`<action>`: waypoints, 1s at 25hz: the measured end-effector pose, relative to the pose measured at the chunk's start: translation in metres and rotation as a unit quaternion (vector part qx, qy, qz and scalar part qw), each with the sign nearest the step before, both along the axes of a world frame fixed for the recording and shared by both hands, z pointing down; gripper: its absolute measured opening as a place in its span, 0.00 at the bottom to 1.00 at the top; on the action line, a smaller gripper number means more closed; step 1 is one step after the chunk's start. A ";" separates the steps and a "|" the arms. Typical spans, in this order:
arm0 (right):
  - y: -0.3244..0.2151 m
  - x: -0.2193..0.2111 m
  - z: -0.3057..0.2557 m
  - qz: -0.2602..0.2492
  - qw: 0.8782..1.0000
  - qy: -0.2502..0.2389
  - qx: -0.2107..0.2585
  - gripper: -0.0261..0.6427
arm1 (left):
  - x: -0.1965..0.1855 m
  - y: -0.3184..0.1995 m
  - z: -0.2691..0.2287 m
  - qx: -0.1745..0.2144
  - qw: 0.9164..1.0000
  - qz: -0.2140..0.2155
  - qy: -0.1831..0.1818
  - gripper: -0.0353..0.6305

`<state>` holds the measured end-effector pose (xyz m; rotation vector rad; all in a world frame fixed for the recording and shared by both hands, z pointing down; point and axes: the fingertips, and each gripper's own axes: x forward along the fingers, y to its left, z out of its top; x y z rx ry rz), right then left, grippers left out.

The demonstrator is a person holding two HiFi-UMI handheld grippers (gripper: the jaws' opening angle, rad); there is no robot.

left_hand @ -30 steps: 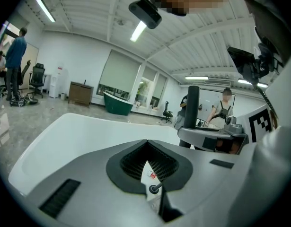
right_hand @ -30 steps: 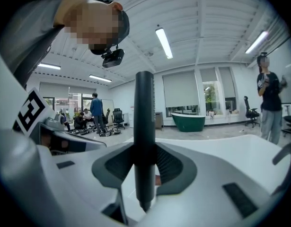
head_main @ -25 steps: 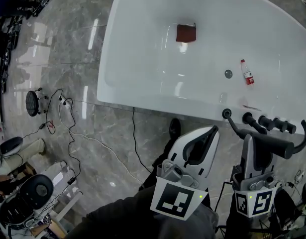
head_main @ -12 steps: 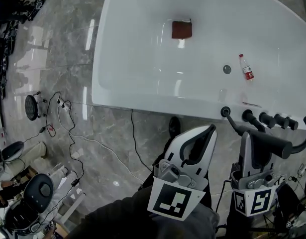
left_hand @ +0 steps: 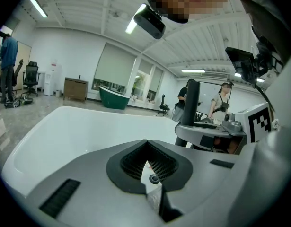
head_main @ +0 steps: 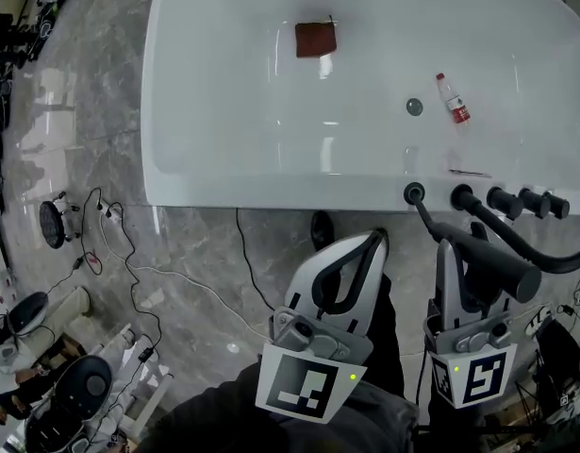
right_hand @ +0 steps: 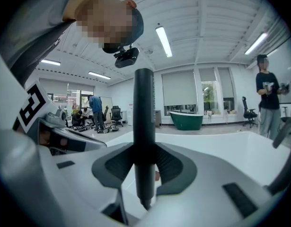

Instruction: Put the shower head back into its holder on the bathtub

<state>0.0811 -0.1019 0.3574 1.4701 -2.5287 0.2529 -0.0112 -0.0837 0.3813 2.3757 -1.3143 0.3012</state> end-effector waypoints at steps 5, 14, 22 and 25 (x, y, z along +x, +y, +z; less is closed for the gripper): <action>0.004 0.003 0.013 0.009 1.000 0.005 0.001 0.25 | 0.001 0.014 0.014 -0.001 1.000 0.005 -0.003 0.06; -0.004 0.005 0.029 0.027 1.000 0.014 0.002 0.25 | 0.001 0.006 0.018 -0.032 0.999 0.005 0.004 0.06; -0.010 0.005 0.045 0.025 0.999 0.021 -0.002 0.25 | 0.003 0.006 0.027 -0.038 0.999 0.009 0.003 0.06; -0.013 0.005 0.052 0.026 0.999 0.021 -0.006 0.25 | 0.003 0.005 0.031 -0.041 0.999 0.012 0.002 0.06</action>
